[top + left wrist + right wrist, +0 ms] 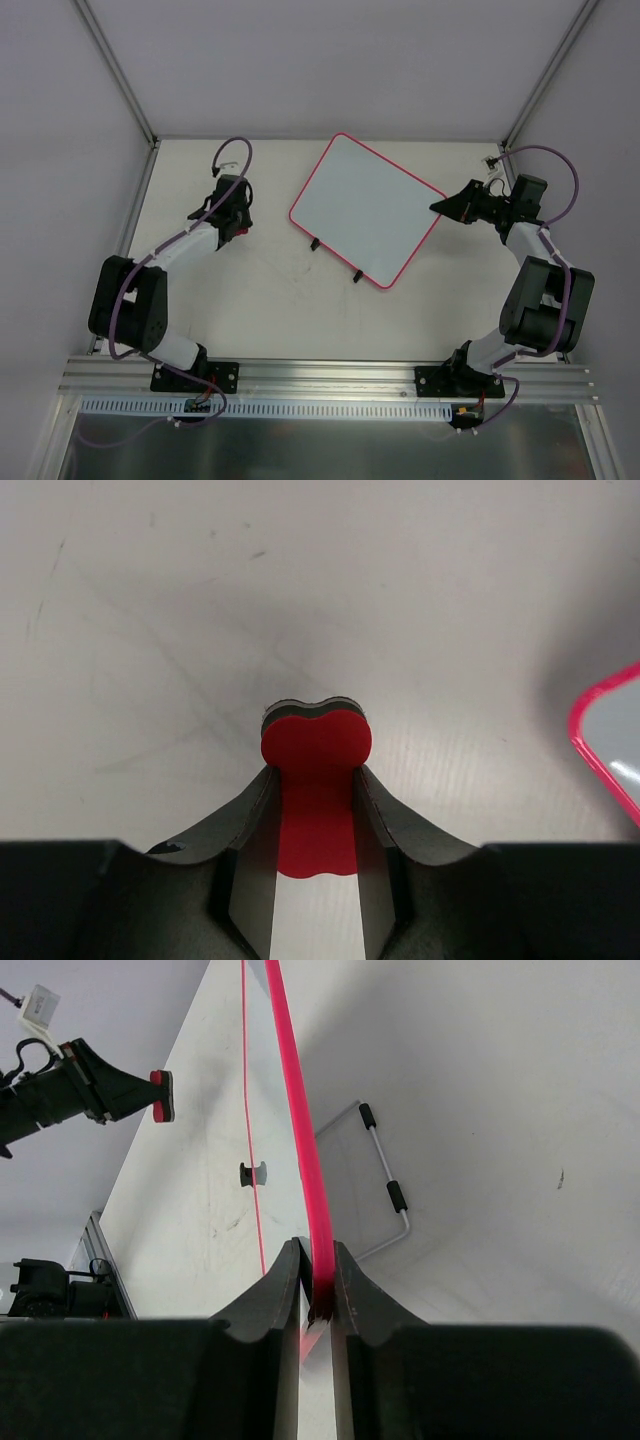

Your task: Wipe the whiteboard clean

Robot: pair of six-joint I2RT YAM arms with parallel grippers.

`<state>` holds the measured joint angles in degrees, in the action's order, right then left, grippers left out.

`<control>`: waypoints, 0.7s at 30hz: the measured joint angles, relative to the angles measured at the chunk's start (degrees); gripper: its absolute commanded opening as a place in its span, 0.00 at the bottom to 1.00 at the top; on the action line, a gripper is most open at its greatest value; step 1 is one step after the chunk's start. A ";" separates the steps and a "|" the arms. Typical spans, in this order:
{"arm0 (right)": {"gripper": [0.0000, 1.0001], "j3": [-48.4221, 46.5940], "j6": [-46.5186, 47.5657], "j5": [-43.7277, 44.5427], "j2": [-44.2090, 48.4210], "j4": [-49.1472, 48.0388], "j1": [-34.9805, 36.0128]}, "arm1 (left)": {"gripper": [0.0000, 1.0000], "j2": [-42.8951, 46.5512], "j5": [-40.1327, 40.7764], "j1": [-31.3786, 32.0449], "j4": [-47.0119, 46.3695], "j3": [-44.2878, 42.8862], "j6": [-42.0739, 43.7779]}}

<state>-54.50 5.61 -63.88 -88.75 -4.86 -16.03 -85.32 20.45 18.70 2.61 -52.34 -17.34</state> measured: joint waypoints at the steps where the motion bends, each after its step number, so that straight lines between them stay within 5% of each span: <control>1: 0.14 0.00 0.00 0.00 0.00 0.00 0.00 | 0.00 -1.53 -0.81 -1.70 1.05 -1.27 0.09; 8: 0.14 0.04 0.02 0.04 0.00 -0.04 0.00 | 0.00 -17.33 -8.44 -11.28 7.50 -15.08 0.92; 13: 0.15 0.04 0.11 0.07 0.00 -0.04 0.00 | 0.09 -23.06 -11.32 -14.71 11.91 -20.22 1.97; 16: 0.15 0.07 0.24 0.07 0.00 -0.07 0.00 | 0.32 -24.63 -12.59 -15.23 13.66 -21.81 2.34; 17: 0.16 0.11 0.28 0.09 0.00 -0.09 0.00 | 0.49 -24.85 -12.85 -15.32 14.27 -21.99 2.54; 21: 0.25 0.44 1.07 0.52 0.00 -0.66 0.02 | 0.86 -24.87 -13.90 -15.32 15.82 -21.99 3.39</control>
<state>-54.06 6.68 -63.35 -88.75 -5.52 -16.01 -110.19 6.55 3.38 18.44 -74.32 -13.96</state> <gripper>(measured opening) 0.214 0.709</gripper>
